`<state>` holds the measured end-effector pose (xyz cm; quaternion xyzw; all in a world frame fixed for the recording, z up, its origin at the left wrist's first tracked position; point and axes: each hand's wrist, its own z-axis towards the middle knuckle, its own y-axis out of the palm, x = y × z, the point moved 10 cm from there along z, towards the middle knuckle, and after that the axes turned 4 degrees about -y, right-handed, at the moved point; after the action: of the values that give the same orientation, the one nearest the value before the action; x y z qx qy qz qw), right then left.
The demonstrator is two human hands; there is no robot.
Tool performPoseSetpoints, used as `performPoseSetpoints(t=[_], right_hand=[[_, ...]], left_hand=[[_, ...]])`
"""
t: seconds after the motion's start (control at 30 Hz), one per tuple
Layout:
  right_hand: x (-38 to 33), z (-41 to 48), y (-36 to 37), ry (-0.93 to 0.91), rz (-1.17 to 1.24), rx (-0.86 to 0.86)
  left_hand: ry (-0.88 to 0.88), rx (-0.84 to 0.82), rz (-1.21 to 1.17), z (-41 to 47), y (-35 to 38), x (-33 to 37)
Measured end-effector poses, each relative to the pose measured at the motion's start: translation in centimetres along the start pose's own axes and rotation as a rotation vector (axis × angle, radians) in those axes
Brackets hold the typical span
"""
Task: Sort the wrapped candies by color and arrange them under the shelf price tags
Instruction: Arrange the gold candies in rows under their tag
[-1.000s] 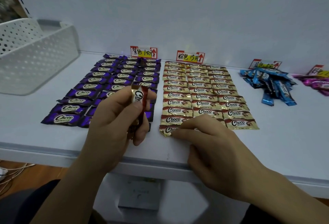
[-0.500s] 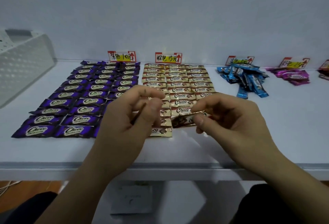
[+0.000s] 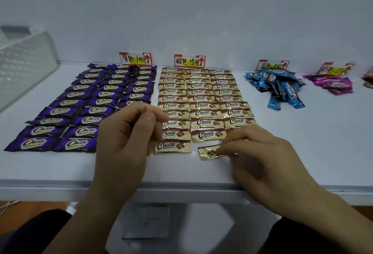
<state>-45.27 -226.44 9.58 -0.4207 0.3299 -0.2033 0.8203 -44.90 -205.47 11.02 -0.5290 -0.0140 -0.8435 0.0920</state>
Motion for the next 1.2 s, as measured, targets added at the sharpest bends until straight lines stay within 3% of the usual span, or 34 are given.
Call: performPoseSetpoints(t=[0.2,0.73,0.97,1.2], right_hand=[[-0.8,-0.1,1.0,-0.036,-0.071,-0.073],[-0.7,0.0,1.7,-0.034,-0.065,-0.149],[-0.2,0.9,-0.9,0.02,0.037,0.05],[0.0,1.6,0.4,0.069,0.003,-0.236]], left_hand=[[-0.064,-0.002,-0.078,0.3,-0.1,-0.7],[-0.078,0.009,-0.017,0.2,-0.1,-0.8],[-0.077,0.005,-0.03,0.2,-0.2,-0.9],[-0.093,-0.045,-0.048,0.1,0.2,-1.0]])
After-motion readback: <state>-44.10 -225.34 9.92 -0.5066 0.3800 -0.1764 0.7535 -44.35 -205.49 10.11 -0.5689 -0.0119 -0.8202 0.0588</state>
